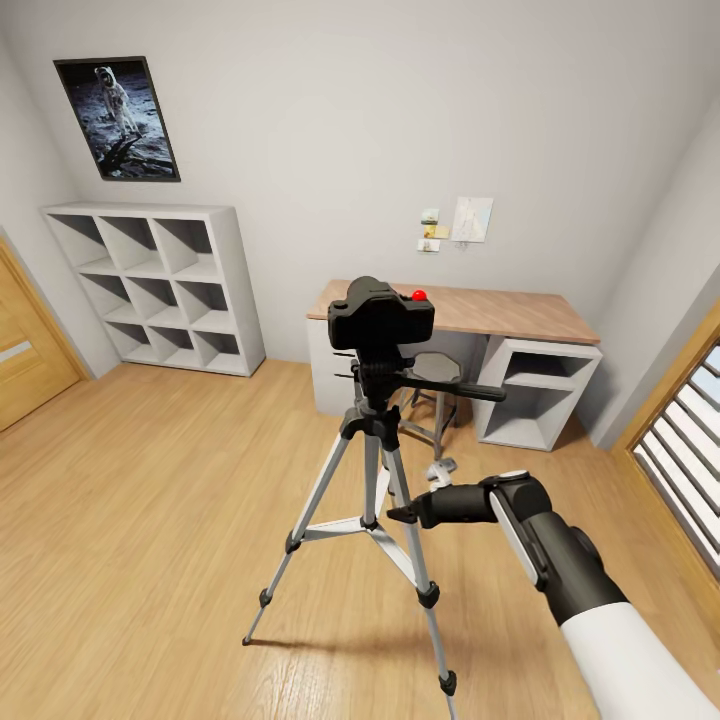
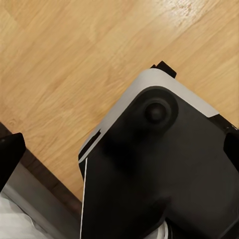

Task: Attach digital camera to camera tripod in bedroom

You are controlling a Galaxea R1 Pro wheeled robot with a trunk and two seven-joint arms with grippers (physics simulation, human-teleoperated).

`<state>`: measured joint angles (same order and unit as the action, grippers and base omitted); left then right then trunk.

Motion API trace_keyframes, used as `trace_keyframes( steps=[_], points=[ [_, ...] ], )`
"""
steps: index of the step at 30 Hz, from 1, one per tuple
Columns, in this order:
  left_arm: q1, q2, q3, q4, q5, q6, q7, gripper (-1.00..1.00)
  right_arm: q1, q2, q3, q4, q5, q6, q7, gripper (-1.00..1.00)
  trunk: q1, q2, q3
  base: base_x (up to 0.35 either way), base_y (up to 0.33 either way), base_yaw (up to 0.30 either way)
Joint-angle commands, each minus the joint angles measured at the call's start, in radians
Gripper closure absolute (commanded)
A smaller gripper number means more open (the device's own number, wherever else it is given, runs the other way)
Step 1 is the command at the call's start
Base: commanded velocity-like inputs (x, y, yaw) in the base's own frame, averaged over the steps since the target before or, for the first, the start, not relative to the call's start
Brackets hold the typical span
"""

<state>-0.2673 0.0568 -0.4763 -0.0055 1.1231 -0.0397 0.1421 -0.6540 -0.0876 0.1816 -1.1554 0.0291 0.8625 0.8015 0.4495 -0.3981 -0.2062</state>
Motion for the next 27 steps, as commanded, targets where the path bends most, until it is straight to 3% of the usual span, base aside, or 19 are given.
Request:
trace_keyframes(
  steps=[1, 9, 27],
  points=[
    [-0.001, 0.0, -0.008, -0.001, 0.007, -0.002, 0.004, -1.0, -0.001, -0.008, 0.002, 0.001, 0.003, 0.004, 0.004, -1.0, 0.001, -0.002, -0.002, 0.0, 0.0, 0.0],
    [-0.001, 0.0, -0.008, -0.001, 0.007, -0.002, 0.004, -1.0, 0.0, -0.06, 0.003, 0.069, 0.005, -0.005, 0.004, -1.0, 0.001, -0.002, -0.002, 0.0, 0.0, 0.0],
    [-0.001, 0.0, -0.008, -0.001, 0.009, -0.002, 0.004, -1.0, 0.001, -0.135, 0.004, 0.255, 0.03, -0.038, 0.0, -1.0, 0.001, -0.002, -0.002, 0.0, 0.0, 0.0]
  ],
)
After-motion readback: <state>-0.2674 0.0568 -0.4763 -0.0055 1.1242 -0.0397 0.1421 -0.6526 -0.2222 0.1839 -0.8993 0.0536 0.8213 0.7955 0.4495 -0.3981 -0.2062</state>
